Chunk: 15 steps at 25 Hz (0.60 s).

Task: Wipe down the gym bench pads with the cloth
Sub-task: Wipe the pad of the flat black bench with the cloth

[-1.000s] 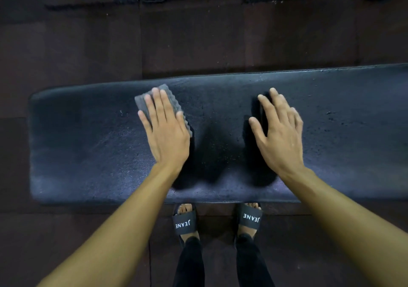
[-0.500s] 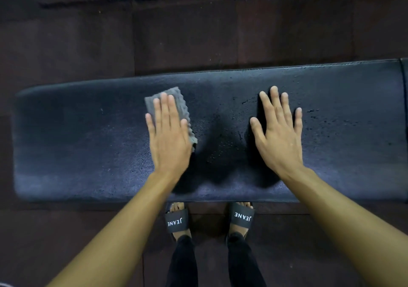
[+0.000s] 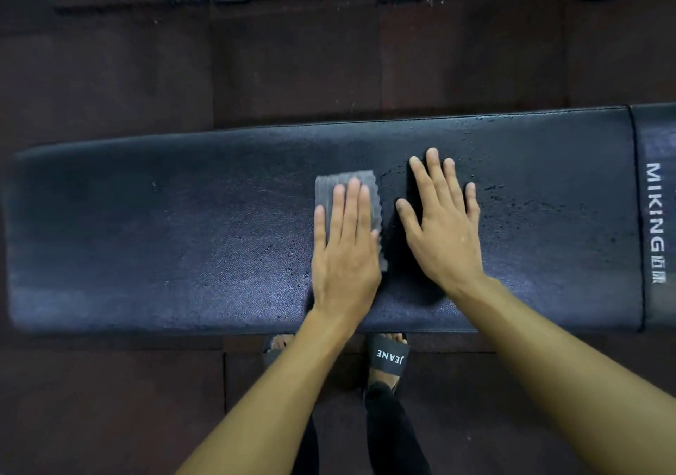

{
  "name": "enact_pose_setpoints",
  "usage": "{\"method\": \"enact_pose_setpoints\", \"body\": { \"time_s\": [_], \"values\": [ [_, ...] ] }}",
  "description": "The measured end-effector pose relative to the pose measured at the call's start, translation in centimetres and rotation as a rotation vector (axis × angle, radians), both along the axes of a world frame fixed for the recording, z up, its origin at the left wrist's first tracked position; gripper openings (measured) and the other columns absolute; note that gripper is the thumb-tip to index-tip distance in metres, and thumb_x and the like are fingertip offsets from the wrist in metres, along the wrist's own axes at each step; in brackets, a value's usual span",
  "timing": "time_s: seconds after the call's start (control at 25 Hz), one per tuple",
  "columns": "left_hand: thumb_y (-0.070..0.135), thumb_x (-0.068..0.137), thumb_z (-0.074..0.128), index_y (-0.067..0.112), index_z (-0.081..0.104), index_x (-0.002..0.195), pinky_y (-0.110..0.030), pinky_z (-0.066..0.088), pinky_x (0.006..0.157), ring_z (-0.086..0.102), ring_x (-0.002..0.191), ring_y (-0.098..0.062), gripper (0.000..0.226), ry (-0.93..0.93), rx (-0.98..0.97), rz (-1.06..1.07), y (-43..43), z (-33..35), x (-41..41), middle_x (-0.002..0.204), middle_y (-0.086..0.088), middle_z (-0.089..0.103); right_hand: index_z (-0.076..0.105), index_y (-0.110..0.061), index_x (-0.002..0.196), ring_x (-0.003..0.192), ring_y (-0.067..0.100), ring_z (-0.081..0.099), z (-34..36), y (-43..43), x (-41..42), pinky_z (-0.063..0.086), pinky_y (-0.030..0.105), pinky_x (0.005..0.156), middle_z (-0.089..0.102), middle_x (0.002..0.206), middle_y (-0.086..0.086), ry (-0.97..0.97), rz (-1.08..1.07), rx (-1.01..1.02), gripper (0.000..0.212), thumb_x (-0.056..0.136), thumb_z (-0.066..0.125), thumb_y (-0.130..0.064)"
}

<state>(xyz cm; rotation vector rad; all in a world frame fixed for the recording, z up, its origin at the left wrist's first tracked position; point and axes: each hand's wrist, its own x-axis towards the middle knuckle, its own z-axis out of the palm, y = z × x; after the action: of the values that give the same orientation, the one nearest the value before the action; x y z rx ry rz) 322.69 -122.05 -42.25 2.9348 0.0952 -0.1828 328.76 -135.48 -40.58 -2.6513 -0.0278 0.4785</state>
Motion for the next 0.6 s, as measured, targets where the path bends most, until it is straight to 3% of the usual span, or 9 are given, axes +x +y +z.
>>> {"method": "enact_pose_setpoints", "body": {
  "time_s": [0.12, 0.28, 0.44, 0.6],
  "values": [
    [0.029, 0.104, 0.022, 0.006, 0.012, 0.156, -0.047, 0.008, 0.123, 0.004, 0.152, -0.022, 0.058, 0.074, 0.085, 0.104, 3.5, 0.3, -4.1, 0.165, -0.010, 0.009, 0.011, -0.033, 0.158, 0.153, 0.009, -0.008, 0.1, -0.1, 0.4, -0.007, 0.040, 0.122, -0.003, 0.166, -0.012, 0.016, 0.016, -0.009, 0.059, 0.105, 0.034, -0.042],
    [0.029, 0.105, 0.020, 0.007, 0.003, 0.157, -0.049, 0.001, 0.124, -0.003, 0.153, -0.024, 0.059, 0.087, 0.056, 0.272, 7.6, 0.4, -0.1, 0.166, -0.009, 0.001, 0.009, -0.032, 0.158, 0.153, 0.012, -0.008, 0.0, 0.1, 0.7, -0.007, 0.042, 0.122, -0.004, 0.167, -0.011, 0.026, 0.025, -0.023, 0.059, 0.105, 0.033, -0.041],
    [0.033, 0.105, 0.019, 0.007, 0.008, 0.157, -0.048, 0.005, 0.124, 0.003, 0.153, -0.026, 0.059, -0.003, 0.001, 0.179, 3.5, 0.0, 3.5, 0.165, -0.011, 0.006, 0.010, -0.032, 0.158, 0.153, 0.012, -0.008, -0.2, 0.3, 0.7, -0.008, 0.042, 0.121, -0.004, 0.166, -0.011, 0.021, 0.016, -0.038, 0.058, 0.105, 0.033, -0.039],
    [0.029, 0.106, 0.027, 0.005, 0.013, 0.156, -0.048, 0.012, 0.124, 0.009, 0.152, -0.025, 0.058, 0.004, -0.014, -0.035, 0.3, 0.1, -2.9, 0.165, -0.010, 0.011, 0.010, -0.034, 0.158, 0.153, 0.010, -0.007, 0.2, 0.0, 0.4, -0.008, 0.040, 0.121, -0.003, 0.166, -0.012, 0.026, 0.014, -0.030, 0.056, 0.106, 0.031, -0.038]
  ]
}}
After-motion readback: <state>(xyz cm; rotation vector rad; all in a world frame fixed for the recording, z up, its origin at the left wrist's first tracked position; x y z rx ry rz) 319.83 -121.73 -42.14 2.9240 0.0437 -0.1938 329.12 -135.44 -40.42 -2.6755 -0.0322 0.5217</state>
